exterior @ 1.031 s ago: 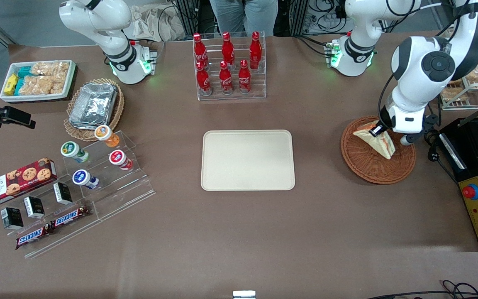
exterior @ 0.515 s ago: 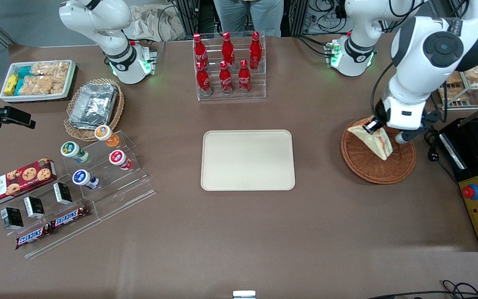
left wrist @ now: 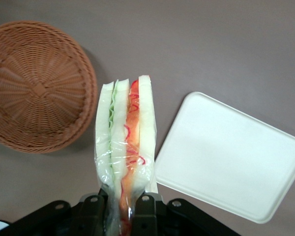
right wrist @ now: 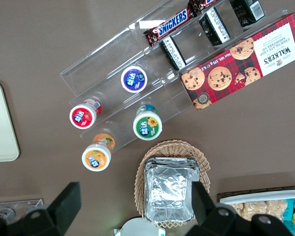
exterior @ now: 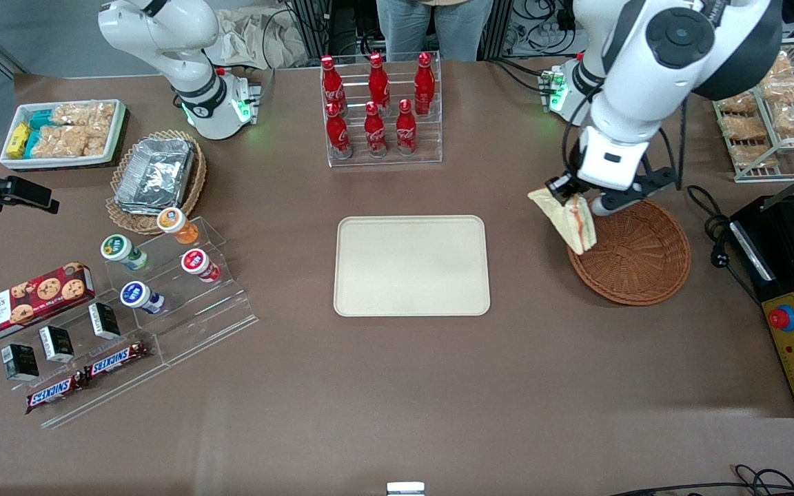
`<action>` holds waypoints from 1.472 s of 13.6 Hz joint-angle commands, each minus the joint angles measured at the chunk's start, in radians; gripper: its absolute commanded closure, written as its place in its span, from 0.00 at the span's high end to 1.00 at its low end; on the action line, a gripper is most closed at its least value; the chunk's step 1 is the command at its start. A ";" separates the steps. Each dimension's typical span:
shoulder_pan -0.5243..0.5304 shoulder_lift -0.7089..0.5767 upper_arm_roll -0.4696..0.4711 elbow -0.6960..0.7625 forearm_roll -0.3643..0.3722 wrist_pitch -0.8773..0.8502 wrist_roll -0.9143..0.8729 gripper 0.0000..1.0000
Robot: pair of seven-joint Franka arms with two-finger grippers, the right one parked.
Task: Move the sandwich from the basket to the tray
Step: 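Lift the sandwich and carry it over the cream tray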
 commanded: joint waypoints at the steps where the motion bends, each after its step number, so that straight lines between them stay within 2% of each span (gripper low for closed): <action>1: -0.072 0.060 0.008 0.093 -0.009 -0.030 0.004 0.00; 7: -0.179 0.134 0.008 0.130 -0.009 -0.021 0.001 0.00; 12: -0.190 0.179 0.008 0.093 -0.007 0.016 0.038 0.00; 15: -0.214 0.186 0.008 0.032 -0.006 0.086 0.075 0.00; 20: -0.247 0.191 0.007 -0.146 0.005 0.304 0.084 0.00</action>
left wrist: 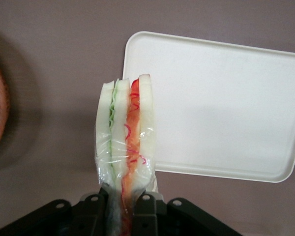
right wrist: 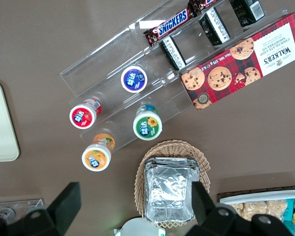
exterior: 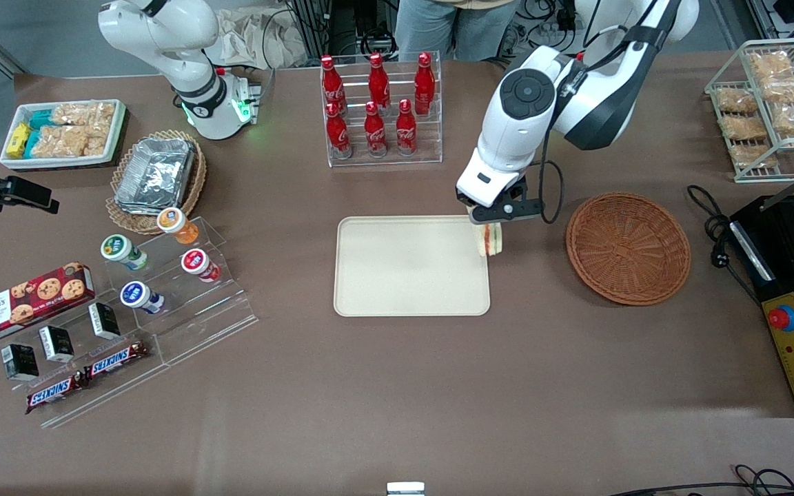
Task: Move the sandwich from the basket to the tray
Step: 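Lift the sandwich and carry it over the cream tray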
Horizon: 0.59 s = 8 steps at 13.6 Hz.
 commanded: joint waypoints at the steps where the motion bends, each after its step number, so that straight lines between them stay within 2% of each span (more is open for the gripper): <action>1: -0.028 -0.006 0.009 -0.094 0.012 0.104 0.013 0.00; 6: -0.049 0.090 0.009 -0.111 0.024 0.183 0.034 0.00; 8: -0.058 0.133 0.011 -0.111 0.055 0.224 0.032 0.00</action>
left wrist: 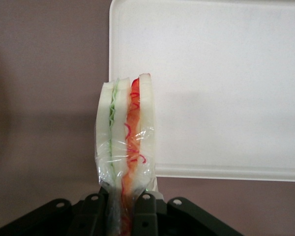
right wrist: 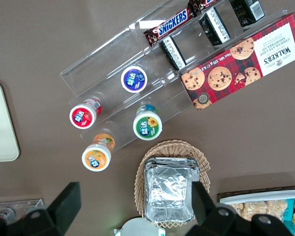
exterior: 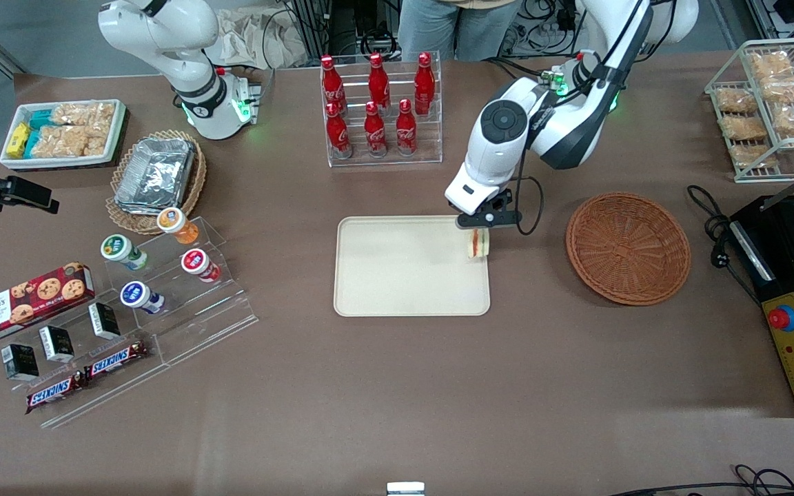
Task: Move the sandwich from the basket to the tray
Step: 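Lower the sandwich onto the tray and open the left gripper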
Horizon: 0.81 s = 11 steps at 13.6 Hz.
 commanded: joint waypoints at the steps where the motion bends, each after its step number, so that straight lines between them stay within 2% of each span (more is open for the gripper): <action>1: -0.031 0.062 0.011 0.007 0.037 0.060 0.005 0.00; 7: -0.019 0.156 0.018 0.018 0.161 0.167 0.005 0.00; 11: -0.017 0.174 0.021 0.022 0.170 0.181 0.006 0.00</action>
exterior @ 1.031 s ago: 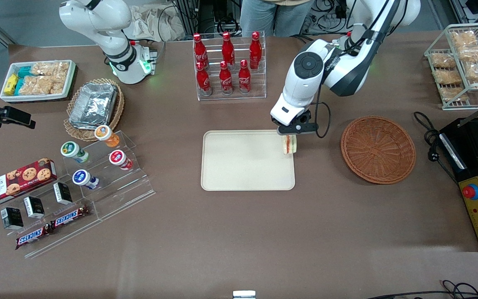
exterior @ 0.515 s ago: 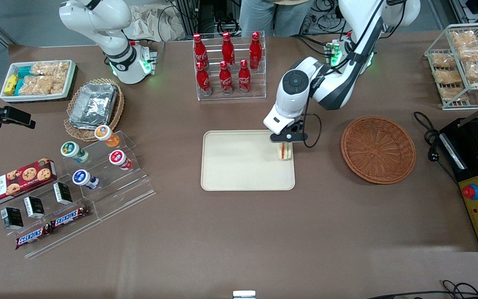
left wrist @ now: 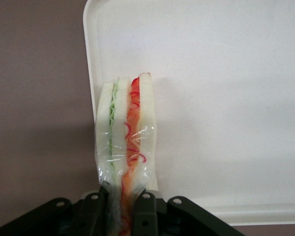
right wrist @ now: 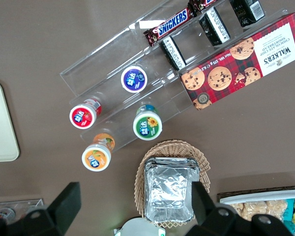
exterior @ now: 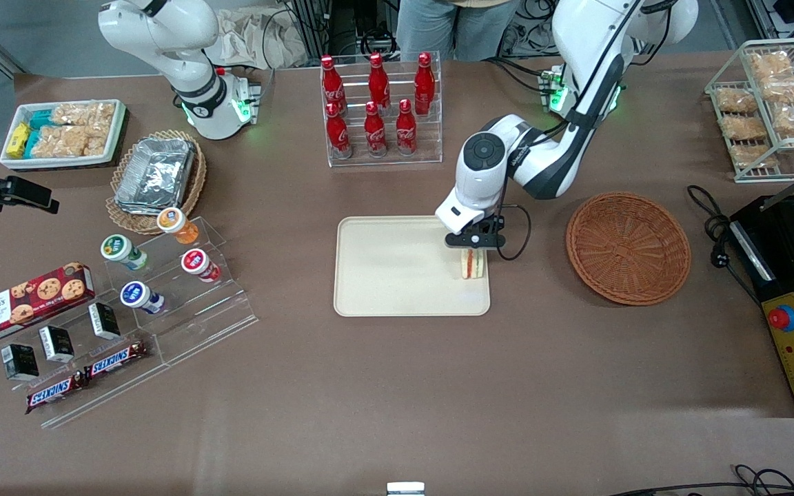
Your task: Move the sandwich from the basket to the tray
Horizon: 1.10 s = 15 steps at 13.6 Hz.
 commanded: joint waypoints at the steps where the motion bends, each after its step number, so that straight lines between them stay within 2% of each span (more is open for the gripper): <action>1: -0.002 0.019 0.005 0.015 0.037 0.020 0.002 0.00; 2: -0.002 0.025 0.005 0.015 0.040 0.022 0.002 0.01; 4: -0.002 0.040 0.005 0.025 0.041 0.029 0.002 0.64; 5: -0.002 0.044 0.005 0.031 0.040 0.029 0.001 1.00; 10: -0.002 -0.016 0.008 0.077 0.038 -0.003 -0.039 1.00; 13: 0.048 -0.056 0.017 0.254 0.017 -0.258 -0.018 1.00; 15: 0.082 -0.050 0.018 0.406 -0.058 -0.419 0.039 1.00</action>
